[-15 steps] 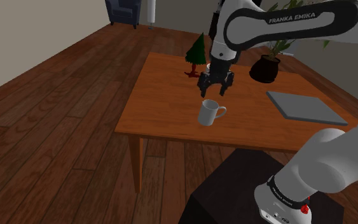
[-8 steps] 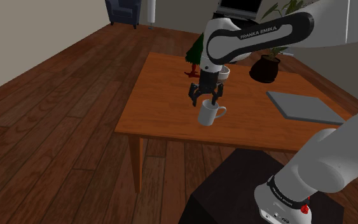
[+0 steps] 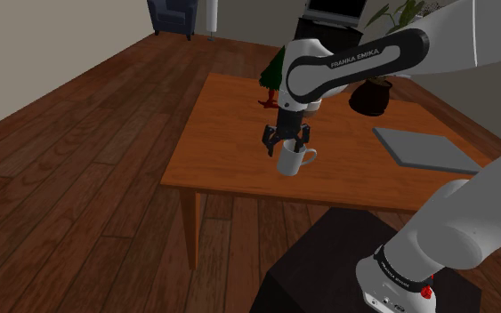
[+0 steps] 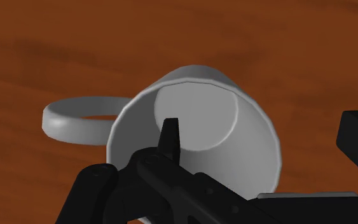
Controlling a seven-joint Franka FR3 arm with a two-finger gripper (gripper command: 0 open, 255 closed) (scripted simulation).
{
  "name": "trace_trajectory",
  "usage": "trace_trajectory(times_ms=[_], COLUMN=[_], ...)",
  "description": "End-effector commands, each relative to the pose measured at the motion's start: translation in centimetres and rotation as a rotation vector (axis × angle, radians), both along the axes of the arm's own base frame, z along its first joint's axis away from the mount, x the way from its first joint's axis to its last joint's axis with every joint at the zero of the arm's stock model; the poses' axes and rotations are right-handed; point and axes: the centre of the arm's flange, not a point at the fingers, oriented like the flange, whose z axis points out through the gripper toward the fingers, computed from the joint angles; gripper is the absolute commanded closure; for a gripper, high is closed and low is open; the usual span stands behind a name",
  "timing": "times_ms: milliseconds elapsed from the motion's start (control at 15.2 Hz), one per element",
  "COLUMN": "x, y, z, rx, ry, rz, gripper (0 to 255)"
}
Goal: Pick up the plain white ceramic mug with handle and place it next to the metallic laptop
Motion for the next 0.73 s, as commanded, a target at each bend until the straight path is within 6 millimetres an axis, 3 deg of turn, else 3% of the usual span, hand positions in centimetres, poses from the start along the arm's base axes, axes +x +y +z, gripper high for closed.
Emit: trace_trajectory(times_ms=[0,198,264,660], x=[-0.02,-0.02,-0.02,-0.02], y=[-0.01,-0.01,-0.01,-0.01], z=[-0.06,-0.05,-0.05,-0.05], rx=[0.0,0.0,0.0,0.0], ry=[0.0,0.0,0.0,0.0], rz=[0.0,0.0,0.0,0.0], gripper=[0,0,255,255])
